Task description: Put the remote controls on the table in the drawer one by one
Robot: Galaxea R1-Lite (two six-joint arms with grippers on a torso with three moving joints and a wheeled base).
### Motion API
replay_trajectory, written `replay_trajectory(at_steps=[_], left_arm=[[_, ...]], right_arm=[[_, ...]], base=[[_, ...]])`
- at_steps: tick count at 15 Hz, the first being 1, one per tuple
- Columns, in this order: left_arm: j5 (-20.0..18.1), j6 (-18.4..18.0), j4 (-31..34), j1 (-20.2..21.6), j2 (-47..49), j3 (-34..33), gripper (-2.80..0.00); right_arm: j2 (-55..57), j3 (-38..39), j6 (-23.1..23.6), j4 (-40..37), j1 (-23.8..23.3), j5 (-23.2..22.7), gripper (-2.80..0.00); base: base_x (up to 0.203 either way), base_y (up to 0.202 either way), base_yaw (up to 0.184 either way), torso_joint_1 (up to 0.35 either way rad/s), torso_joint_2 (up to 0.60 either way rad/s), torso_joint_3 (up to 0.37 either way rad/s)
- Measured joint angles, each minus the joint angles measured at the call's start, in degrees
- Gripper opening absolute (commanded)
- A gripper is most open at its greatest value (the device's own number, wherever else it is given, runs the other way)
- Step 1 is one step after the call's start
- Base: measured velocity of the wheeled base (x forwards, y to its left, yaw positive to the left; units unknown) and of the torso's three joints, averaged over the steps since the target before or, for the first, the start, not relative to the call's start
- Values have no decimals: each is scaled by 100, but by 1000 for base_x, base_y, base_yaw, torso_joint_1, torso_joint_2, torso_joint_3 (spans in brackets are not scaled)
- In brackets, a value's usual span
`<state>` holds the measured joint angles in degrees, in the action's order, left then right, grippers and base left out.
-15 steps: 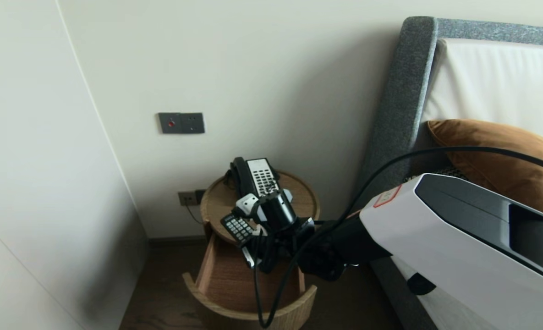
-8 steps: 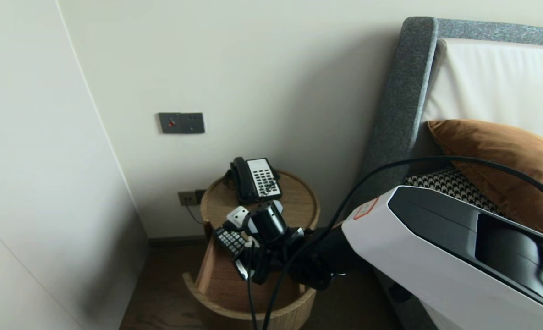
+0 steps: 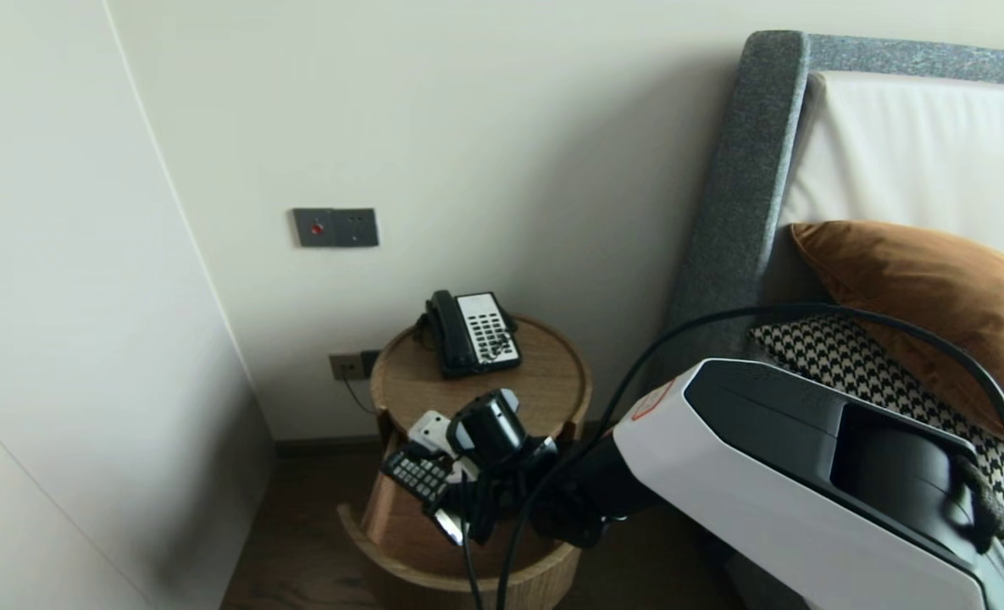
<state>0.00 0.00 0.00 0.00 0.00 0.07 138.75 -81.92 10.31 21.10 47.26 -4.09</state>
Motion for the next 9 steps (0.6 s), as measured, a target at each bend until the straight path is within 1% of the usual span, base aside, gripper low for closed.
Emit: replay_trajectory(at_steps=[3, 7, 9], left_arm=[[0, -2, 0, 0, 0, 0, -280], [0, 0, 0, 0, 0, 0, -280], [0, 0, 0, 0, 0, 0, -280]], right_arm=[[81, 1, 181, -10, -57, -303, -280], [153, 9, 514, -16, -231, -889, -280], [187, 15, 651, -19, -308, -948, -280]], base=[[0, 0, 0, 0, 0, 0], [0, 0, 0, 0, 0, 0], [0, 0, 0, 0, 0, 0]])
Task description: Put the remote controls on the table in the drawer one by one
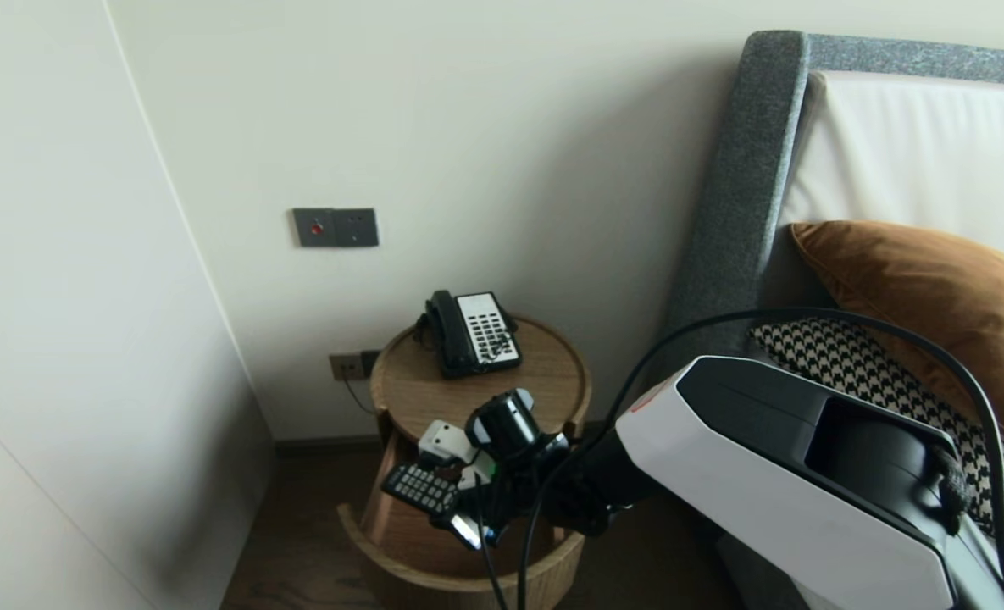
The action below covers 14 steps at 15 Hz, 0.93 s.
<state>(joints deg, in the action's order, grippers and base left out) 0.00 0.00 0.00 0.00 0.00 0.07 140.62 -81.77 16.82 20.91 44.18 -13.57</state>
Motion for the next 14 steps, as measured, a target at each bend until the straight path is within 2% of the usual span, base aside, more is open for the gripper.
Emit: replay_trajectory(at_steps=[5, 14], left_arm=[[0, -1, 0, 0, 0, 0, -280], [0, 0, 0, 0, 0, 0, -280]], right_arm=[[136, -45, 258, 11, -140, -93, -280], [467, -193, 268, 21, -184, -205, -280]], base=[[0, 0, 0, 0, 0, 0], [0, 0, 0, 0, 0, 0]])
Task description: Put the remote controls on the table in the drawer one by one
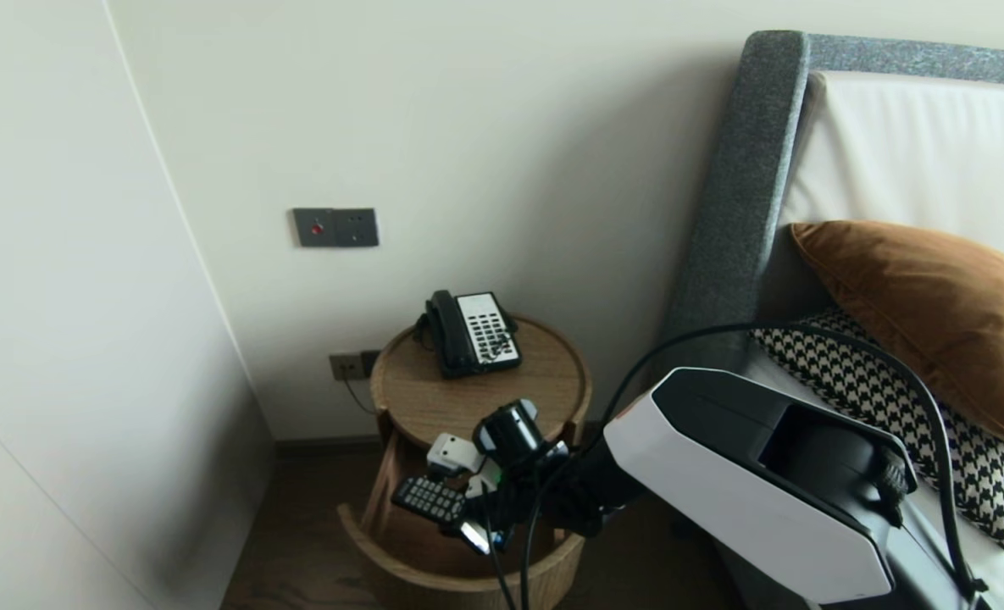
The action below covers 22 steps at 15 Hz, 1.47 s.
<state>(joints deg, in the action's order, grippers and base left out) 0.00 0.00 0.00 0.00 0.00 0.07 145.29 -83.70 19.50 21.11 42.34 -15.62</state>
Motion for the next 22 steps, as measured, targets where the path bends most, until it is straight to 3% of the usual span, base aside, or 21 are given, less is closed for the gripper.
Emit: replay_trajectory(at_steps=[10, 22], left_arm=[[0, 0, 0, 0, 0, 0, -280], [0, 0, 0, 0, 0, 0, -280]], right_arm=[[530, -544, 4, -96, -182, -11, -280], [907, -1602, 174, -1368, -391, -30, -280]], base=[[0, 0, 0, 0, 0, 0], [0, 0, 0, 0, 0, 0]])
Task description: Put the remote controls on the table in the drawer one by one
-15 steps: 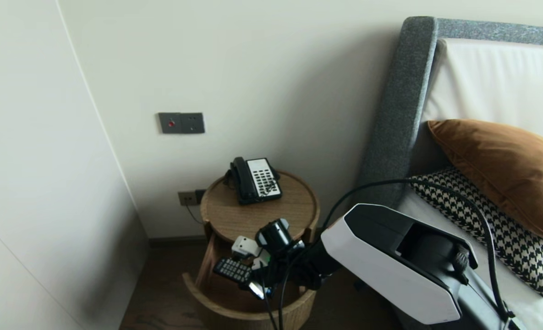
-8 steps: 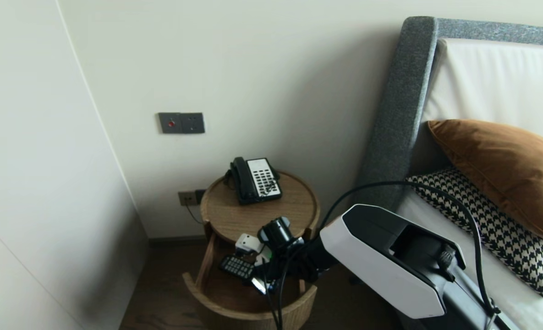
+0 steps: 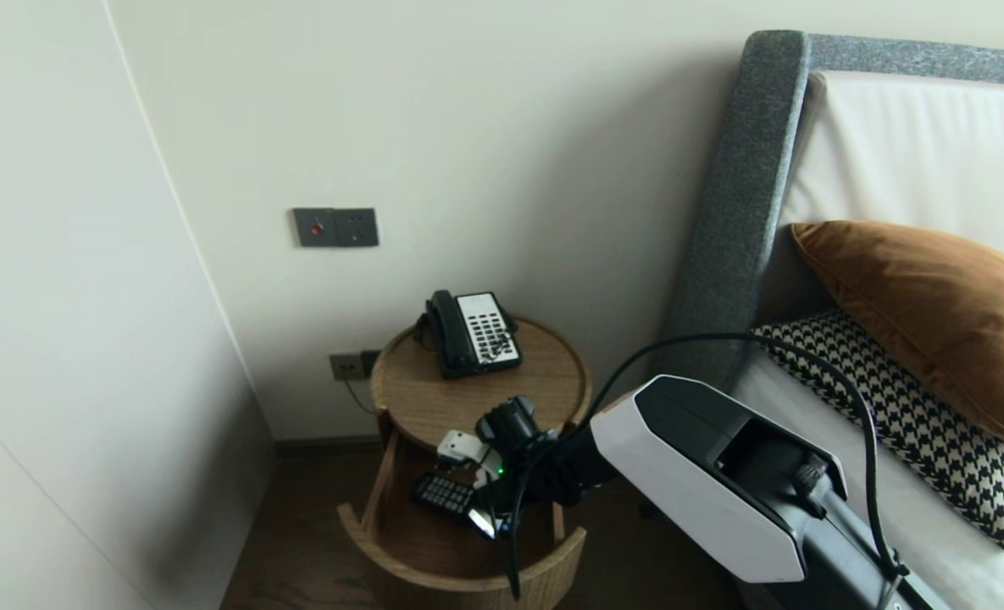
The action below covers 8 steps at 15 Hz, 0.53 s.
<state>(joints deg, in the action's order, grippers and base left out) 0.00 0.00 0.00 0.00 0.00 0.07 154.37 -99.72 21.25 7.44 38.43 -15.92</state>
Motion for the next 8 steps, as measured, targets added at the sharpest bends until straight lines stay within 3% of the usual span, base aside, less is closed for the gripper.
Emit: replay_trajectory(at_steps=[8], left_arm=[[0, 0, 0, 0, 0, -1, -280]], right_arm=[[167, -290, -9, -260, -31, 51, -280]], base=[[0, 0, 0, 0, 0, 0]])
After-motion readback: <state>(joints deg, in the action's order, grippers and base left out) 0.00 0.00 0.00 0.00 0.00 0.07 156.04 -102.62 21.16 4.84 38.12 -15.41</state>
